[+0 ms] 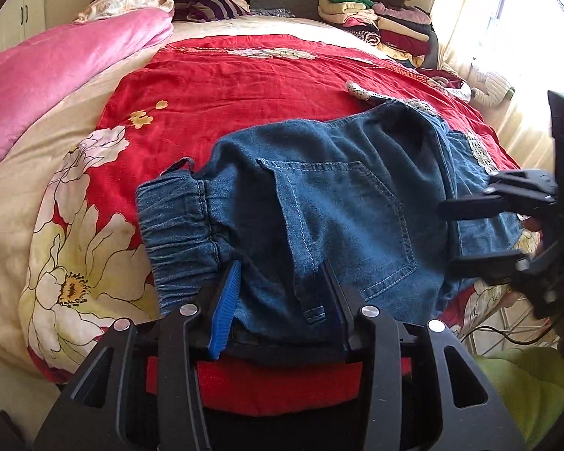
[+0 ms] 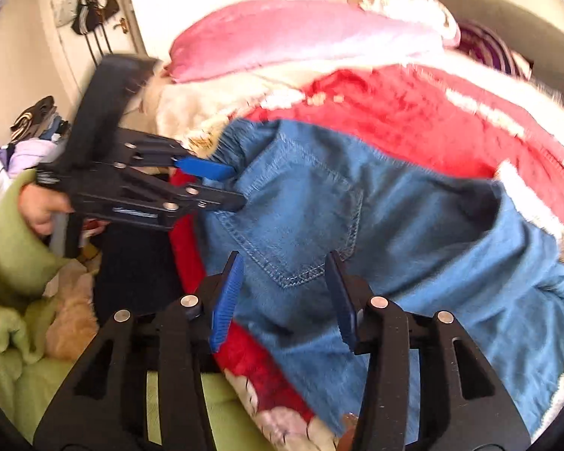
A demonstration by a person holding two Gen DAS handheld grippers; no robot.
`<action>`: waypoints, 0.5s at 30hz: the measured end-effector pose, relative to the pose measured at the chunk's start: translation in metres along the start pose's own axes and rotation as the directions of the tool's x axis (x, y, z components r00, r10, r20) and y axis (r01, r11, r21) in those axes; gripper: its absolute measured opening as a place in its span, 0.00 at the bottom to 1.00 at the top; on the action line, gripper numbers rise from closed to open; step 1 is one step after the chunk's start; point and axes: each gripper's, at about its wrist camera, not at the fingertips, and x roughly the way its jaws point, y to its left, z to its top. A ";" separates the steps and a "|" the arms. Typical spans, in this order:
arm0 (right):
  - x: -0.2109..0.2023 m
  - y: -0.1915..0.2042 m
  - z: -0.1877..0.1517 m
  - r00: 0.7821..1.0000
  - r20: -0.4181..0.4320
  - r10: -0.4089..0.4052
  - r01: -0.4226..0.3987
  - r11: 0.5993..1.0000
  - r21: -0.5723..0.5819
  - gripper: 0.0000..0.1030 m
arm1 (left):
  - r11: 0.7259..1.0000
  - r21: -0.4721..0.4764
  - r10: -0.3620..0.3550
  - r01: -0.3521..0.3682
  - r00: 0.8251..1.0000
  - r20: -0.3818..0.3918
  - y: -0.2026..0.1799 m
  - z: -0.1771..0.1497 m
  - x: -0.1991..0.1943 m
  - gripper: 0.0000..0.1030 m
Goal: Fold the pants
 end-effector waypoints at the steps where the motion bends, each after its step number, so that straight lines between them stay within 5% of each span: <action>1: 0.014 -0.002 0.000 0.999 -0.050 -0.009 0.010 1.000 0.014 0.37 | 1.000 0.000 0.000 0.000 1.000 0.001 -0.001 0.000 -0.001 0.39; 3: 0.034 -0.007 -0.007 0.992 -0.121 -0.028 0.033 0.999 0.041 0.37 | 1.000 -0.002 -0.004 0.004 1.000 0.002 0.001 0.002 0.000 0.40; 6: 0.031 -0.010 -0.007 0.994 -0.104 -0.012 0.018 0.998 0.055 0.38 | 1.000 -0.005 -0.008 0.008 1.000 0.008 0.002 0.003 0.002 0.40; 9: 0.008 -0.015 -0.005 0.999 -0.042 0.007 -0.003 0.997 0.079 0.38 | 0.999 -0.035 -0.034 0.035 0.999 0.026 0.005 0.003 -0.004 0.41; 15: -0.057 -0.052 0.005 0.986 0.091 -0.137 0.122 0.980 0.157 0.53 | 0.997 -0.010 -0.071 0.072 0.991 0.116 -0.005 0.018 -0.039 0.48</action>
